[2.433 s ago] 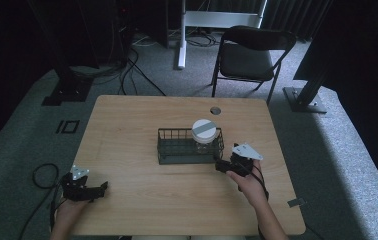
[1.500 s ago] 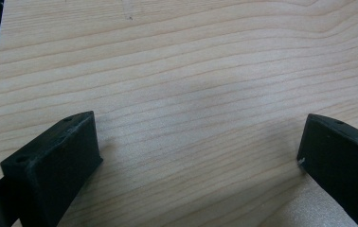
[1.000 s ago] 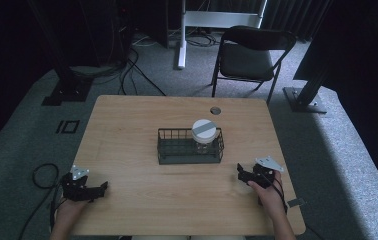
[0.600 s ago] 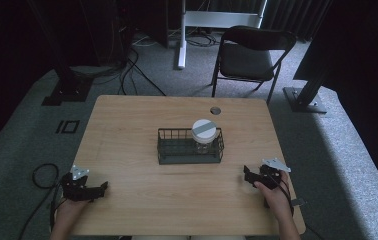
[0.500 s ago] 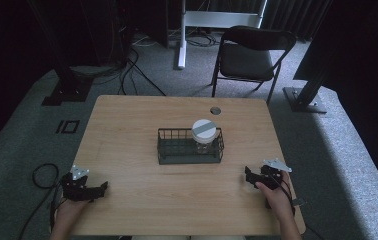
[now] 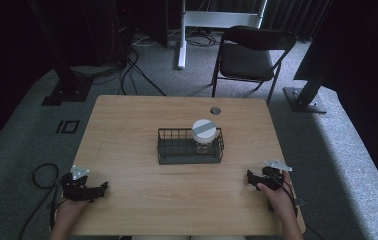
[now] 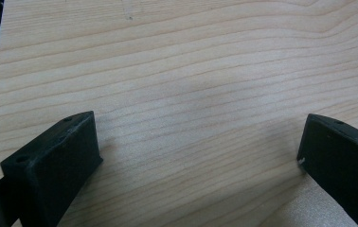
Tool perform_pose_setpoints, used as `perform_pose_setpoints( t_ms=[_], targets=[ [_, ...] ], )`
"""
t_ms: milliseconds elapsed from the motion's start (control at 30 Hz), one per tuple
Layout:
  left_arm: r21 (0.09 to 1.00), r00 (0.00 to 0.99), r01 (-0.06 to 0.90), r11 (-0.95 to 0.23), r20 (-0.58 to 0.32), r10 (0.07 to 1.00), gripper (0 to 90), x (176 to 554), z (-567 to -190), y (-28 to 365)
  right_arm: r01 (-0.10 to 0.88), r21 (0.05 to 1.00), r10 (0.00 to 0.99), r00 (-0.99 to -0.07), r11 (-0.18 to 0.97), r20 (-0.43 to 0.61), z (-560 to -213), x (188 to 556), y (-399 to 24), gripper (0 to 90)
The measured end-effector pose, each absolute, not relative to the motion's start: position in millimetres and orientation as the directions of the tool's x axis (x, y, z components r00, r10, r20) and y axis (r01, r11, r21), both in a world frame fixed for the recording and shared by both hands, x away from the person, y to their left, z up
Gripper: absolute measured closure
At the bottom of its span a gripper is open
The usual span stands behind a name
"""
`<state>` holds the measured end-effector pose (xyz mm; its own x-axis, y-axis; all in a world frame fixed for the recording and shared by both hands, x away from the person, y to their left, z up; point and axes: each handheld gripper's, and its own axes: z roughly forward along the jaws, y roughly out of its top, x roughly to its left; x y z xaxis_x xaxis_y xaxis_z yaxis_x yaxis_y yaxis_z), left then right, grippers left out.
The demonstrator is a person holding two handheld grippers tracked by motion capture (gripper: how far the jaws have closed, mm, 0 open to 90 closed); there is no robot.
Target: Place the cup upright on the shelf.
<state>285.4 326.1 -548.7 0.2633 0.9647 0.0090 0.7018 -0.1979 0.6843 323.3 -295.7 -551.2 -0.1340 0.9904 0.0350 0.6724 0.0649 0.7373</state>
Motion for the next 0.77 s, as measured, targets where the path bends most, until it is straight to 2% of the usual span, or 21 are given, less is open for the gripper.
perform_pose_setpoints(
  t_ms=[767],
  targets=[
    [0.683,0.263,0.703,-0.199,0.010,0.965,0.1,285.9,-548.5,326.1,0.686,0.723,0.991,-0.135,0.083,0.014,-551.9,324.5,-293.3,11.2]
  ],
)
